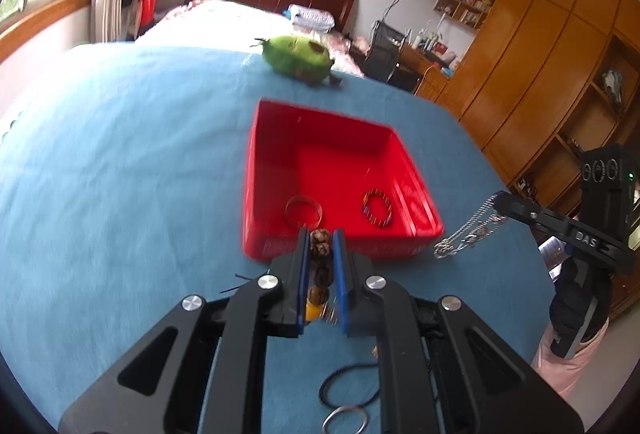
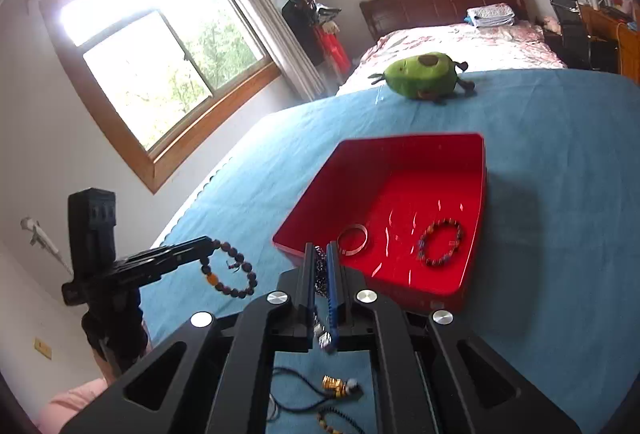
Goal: Organize jewelry
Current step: 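Carry the wooden bracelet and silver chain in both tools into the red tin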
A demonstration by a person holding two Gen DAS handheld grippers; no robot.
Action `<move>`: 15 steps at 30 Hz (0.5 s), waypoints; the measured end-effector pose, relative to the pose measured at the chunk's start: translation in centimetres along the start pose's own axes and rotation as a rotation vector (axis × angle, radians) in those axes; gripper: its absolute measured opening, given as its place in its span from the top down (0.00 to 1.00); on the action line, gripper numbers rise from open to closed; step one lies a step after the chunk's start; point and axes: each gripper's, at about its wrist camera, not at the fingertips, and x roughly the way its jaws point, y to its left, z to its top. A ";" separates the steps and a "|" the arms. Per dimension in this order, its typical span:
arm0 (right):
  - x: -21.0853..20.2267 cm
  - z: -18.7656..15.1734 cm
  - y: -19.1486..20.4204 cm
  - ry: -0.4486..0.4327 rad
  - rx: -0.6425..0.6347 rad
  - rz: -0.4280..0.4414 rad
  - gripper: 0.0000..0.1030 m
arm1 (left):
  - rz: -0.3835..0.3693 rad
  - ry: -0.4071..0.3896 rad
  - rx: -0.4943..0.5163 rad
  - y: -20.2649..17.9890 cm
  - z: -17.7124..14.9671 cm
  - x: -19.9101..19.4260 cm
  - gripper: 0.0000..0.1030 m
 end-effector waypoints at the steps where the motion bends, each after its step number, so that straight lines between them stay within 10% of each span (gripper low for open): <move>1: 0.2 0.4 -0.2 -0.005 0.005 0.001 0.95 | -0.004 -0.006 0.003 -0.3 0.5 -0.1 0.91; 15: 10.4 4.4 -6.0 0.072 0.074 -0.126 0.95 | 0.018 0.068 -0.045 -0.9 6.5 11.5 0.91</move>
